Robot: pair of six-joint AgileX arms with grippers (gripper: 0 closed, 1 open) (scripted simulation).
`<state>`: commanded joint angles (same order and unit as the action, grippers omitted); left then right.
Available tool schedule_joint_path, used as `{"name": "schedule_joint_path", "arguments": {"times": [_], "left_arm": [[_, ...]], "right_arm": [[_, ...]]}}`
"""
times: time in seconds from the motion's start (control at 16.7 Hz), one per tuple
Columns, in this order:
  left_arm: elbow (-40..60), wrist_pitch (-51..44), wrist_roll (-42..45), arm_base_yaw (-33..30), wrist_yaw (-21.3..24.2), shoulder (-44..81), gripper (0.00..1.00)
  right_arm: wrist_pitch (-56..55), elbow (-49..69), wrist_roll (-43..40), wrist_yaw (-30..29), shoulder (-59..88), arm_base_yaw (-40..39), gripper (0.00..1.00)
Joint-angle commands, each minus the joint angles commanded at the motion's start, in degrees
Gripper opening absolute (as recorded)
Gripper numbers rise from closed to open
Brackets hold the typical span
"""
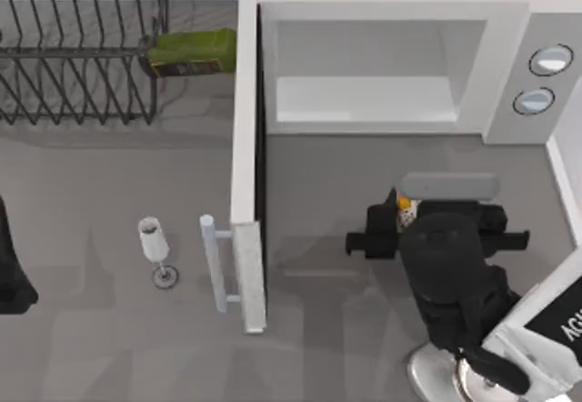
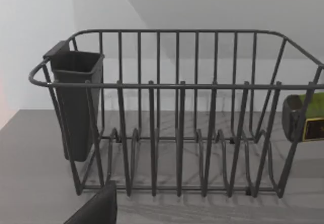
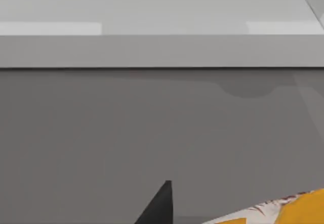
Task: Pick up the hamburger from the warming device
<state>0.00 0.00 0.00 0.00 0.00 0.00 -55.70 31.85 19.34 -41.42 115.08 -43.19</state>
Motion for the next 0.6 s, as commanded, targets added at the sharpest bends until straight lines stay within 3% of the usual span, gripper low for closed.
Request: {"name": "schedule_joint_path", "arguments": {"times": [0.6], "left_arm": [[0.0, 0.0, 0.0, 0.0, 0.0, 0.0, 1.0]], "right_arm": [[0.0, 0.0, 0.0, 0.0, 0.0, 0.0, 0.83]]}}
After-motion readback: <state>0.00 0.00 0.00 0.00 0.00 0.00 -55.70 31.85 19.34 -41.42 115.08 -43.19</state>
